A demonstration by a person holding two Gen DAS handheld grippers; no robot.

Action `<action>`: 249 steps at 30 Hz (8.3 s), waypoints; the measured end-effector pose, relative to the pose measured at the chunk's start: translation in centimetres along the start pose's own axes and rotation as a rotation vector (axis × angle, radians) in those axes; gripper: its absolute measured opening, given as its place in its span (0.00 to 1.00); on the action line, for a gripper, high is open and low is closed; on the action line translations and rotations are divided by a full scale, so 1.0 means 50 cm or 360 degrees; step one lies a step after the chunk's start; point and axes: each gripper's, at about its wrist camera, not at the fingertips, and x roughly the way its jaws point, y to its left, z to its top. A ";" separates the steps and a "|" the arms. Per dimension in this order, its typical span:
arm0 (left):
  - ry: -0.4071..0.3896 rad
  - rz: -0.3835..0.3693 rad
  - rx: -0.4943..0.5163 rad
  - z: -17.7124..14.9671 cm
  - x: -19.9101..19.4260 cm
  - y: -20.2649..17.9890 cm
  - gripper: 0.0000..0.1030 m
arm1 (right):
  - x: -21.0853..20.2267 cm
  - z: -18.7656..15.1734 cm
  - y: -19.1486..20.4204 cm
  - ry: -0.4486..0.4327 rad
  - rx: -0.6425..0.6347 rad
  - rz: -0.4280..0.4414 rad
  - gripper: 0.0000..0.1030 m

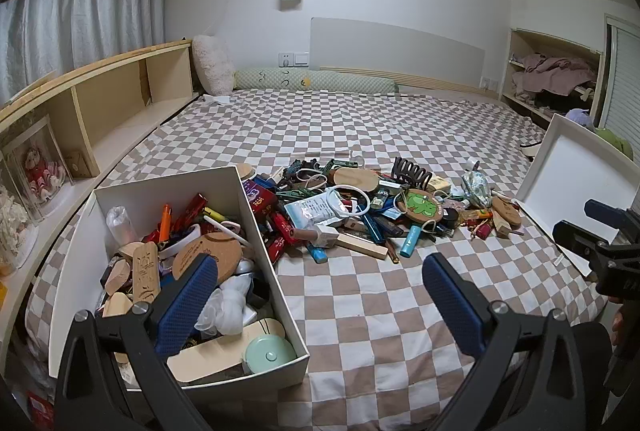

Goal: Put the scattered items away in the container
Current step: 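Move both tools toward the pile of scattered items, then grasp the light wooden stick with the left tool while the right tool grasps the red lipstick, then lift the wooden stick with the left tool while the right tool lifts the red lipstick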

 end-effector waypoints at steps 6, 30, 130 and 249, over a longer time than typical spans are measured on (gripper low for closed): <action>0.0007 -0.0002 -0.0009 -0.008 0.003 0.002 1.00 | 0.001 0.001 -0.001 0.0001 0.0003 0.0000 1.00; 0.0023 -0.0008 -0.0016 -0.013 0.009 0.010 1.00 | 0.005 -0.001 0.002 0.0005 -0.0001 0.0003 1.00; 0.0646 -0.0301 0.0005 -0.133 0.519 -0.158 1.00 | 0.556 -0.095 -0.311 0.0578 0.0445 -0.0214 0.88; 0.0526 -0.0314 0.0004 -0.229 0.328 -0.147 0.42 | 0.256 -0.258 -0.014 0.0613 0.0178 0.0515 0.25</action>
